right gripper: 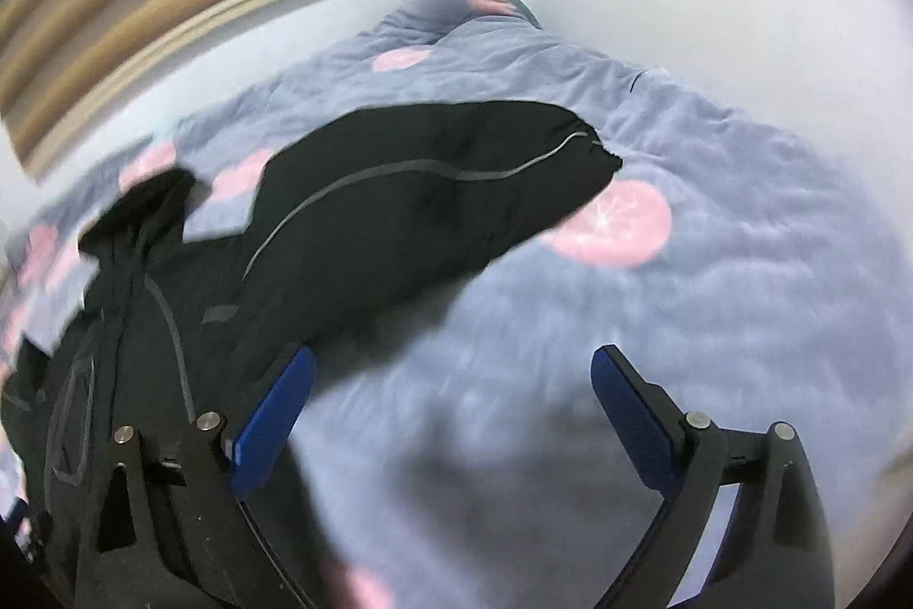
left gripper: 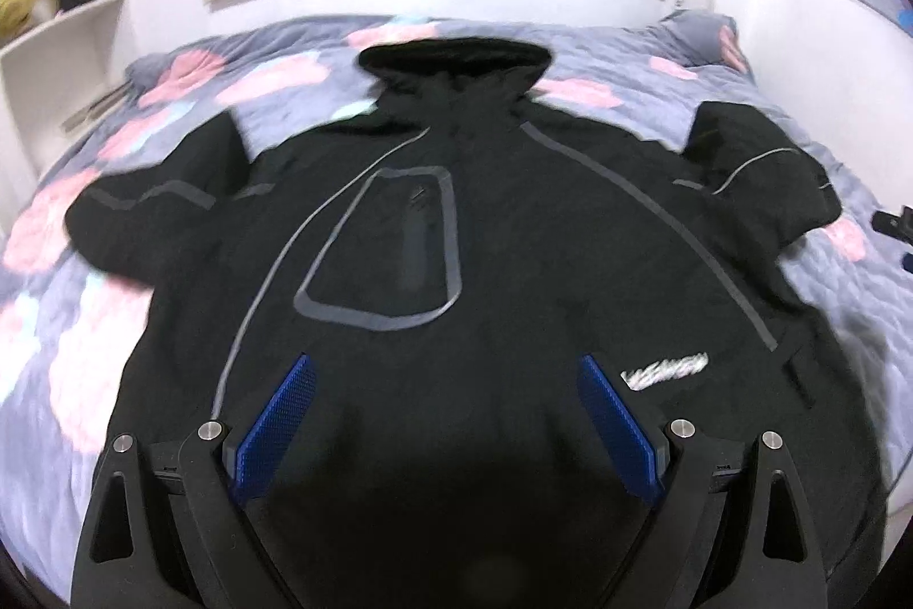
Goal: Fold large clothes
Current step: 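Grasp the sleeve cuff with the right gripper and lift it up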
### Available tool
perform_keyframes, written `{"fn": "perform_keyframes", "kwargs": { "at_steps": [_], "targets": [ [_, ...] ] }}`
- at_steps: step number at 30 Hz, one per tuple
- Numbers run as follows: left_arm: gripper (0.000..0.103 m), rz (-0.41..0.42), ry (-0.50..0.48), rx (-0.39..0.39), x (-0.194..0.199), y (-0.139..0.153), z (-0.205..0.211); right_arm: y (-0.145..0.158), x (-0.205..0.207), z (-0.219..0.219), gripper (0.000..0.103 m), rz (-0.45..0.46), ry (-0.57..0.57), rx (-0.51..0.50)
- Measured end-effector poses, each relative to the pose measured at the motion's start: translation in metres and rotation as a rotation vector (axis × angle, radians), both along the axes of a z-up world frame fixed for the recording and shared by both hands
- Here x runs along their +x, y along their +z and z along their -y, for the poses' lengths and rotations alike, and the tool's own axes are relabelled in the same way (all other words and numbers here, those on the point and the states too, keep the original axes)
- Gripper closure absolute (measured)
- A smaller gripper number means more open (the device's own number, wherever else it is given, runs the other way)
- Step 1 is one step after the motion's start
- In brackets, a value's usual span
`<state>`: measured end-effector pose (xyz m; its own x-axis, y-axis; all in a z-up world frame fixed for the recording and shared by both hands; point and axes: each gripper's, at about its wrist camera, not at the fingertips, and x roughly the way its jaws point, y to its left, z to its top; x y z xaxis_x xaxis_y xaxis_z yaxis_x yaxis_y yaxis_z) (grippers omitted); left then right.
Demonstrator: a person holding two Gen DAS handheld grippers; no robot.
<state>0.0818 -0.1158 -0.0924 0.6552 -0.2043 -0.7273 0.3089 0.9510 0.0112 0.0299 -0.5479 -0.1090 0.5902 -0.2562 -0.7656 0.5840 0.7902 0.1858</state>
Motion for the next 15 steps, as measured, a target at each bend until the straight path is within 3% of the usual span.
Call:
{"fn": "perform_keyframes", "kwargs": {
  "at_steps": [4, 10, 15],
  "targets": [
    [0.01, 0.008, -0.052, 0.007, 0.009, 0.004, 0.04, -0.018, 0.016, 0.079, 0.022, 0.02, -0.054, 0.066],
    [0.01, 0.026, -0.166, 0.03, 0.02, 0.01, 0.108, -0.057, 0.044, 0.168, 0.025, 0.053, -0.102, 0.228],
    [0.01, 0.072, -0.25, 0.053, 0.037, 0.018, 0.163, -0.089, 0.066, 0.209, 0.026, 0.092, -0.146, 0.356]
  ]
}}
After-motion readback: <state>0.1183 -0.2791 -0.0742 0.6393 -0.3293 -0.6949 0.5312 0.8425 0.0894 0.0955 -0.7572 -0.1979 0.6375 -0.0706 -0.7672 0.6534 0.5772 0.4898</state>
